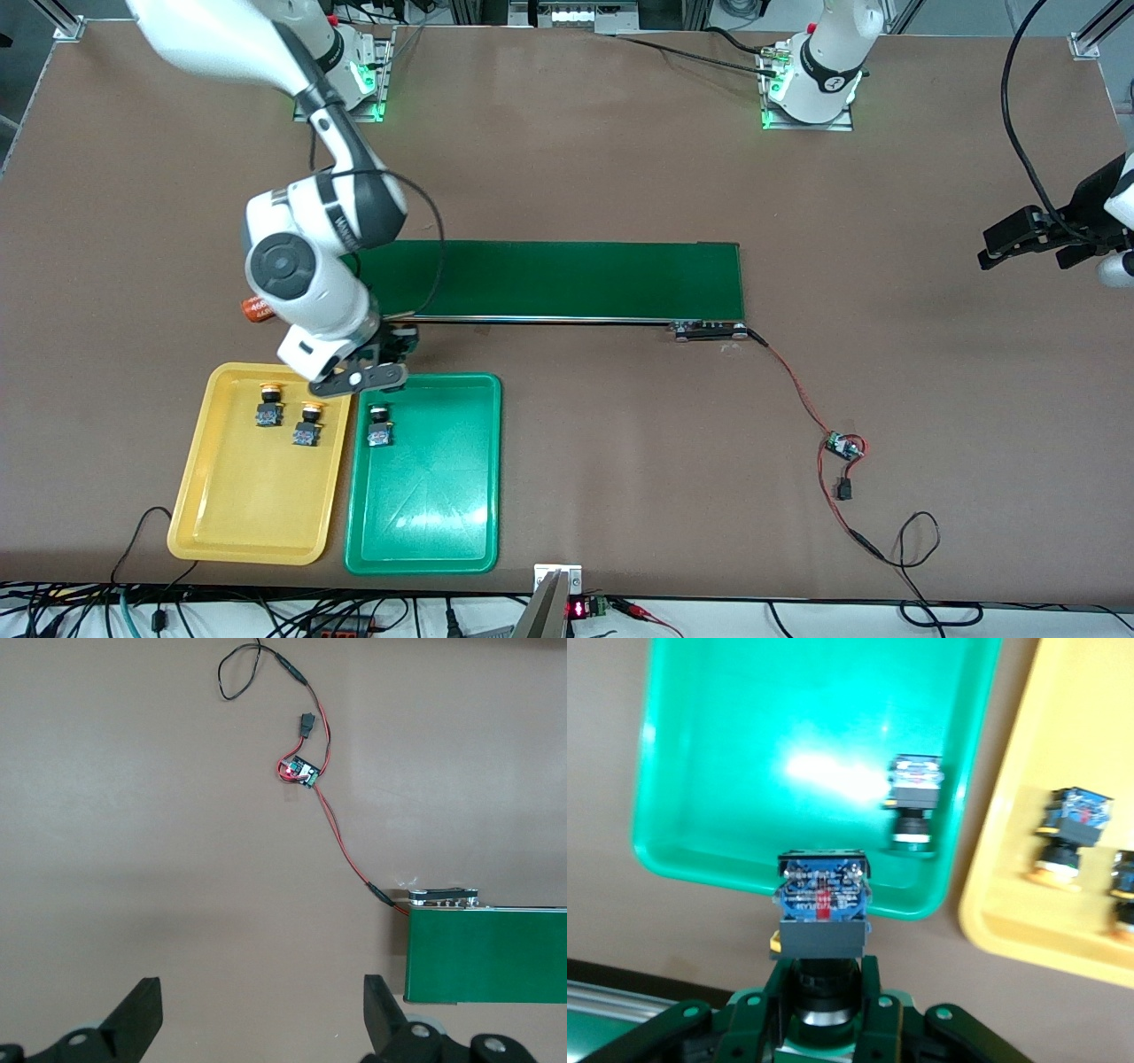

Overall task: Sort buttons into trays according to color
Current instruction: 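Lift and carry the button to the green tray with the right gripper, then lower the button into the green tray and open the right gripper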

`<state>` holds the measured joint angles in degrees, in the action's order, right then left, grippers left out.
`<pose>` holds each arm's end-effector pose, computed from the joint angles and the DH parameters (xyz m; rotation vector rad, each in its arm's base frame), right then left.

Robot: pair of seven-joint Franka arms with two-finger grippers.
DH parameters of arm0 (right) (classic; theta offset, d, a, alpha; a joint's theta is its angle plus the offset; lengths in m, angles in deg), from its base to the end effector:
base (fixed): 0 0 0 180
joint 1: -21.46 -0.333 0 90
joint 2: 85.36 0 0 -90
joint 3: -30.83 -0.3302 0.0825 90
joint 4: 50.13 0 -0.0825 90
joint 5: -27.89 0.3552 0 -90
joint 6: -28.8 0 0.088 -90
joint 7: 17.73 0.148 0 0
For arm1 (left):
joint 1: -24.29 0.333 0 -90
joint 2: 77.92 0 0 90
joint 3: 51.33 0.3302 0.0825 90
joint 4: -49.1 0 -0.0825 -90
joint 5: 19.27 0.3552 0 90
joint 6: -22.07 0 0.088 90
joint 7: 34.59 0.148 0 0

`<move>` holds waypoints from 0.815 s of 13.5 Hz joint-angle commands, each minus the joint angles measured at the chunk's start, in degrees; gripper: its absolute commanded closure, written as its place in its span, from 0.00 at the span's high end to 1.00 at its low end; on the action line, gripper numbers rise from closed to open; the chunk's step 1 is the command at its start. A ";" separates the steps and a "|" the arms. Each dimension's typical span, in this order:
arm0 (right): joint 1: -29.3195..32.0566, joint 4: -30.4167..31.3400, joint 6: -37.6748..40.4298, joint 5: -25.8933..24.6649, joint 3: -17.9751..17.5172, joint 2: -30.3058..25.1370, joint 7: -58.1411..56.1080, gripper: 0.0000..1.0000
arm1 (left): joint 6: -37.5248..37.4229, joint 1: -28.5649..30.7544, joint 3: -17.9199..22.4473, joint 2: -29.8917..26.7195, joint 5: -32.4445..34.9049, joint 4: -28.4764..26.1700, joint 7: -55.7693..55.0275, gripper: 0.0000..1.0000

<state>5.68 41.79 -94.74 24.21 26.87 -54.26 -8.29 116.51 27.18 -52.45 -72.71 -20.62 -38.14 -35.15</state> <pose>0.6373 0.2177 0.3022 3.1103 0.3197 0.0233 0.5634 0.0146 0.5768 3.1155 0.0657 0.0546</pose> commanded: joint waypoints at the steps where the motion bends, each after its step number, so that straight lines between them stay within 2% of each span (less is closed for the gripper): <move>1: 1.53 -2.79 -2.65 -0.09 -0.87 3.78 -2.15 0.06 | 2.06 0.45 0.06 -0.11 -0.50 -0.74 0.56 1.00; 7: 1.01 -7.37 -9.69 -0.27 -0.96 11.69 -1.89 0.07 | 0.65 0.45 -0.02 -0.20 -0.24 -0.74 1.08 1.00; 11: -0.57 -7.46 -13.64 -0.71 -0.87 14.07 -1.71 0.07 | 0.65 0.63 0.24 0.50 -0.24 -0.83 1.08 1.00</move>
<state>5.55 36.09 -106.90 24.20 26.17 -41.82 -9.77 117.42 27.34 -52.32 -72.11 -20.62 -38.45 -35.14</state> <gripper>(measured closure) 0.665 0.000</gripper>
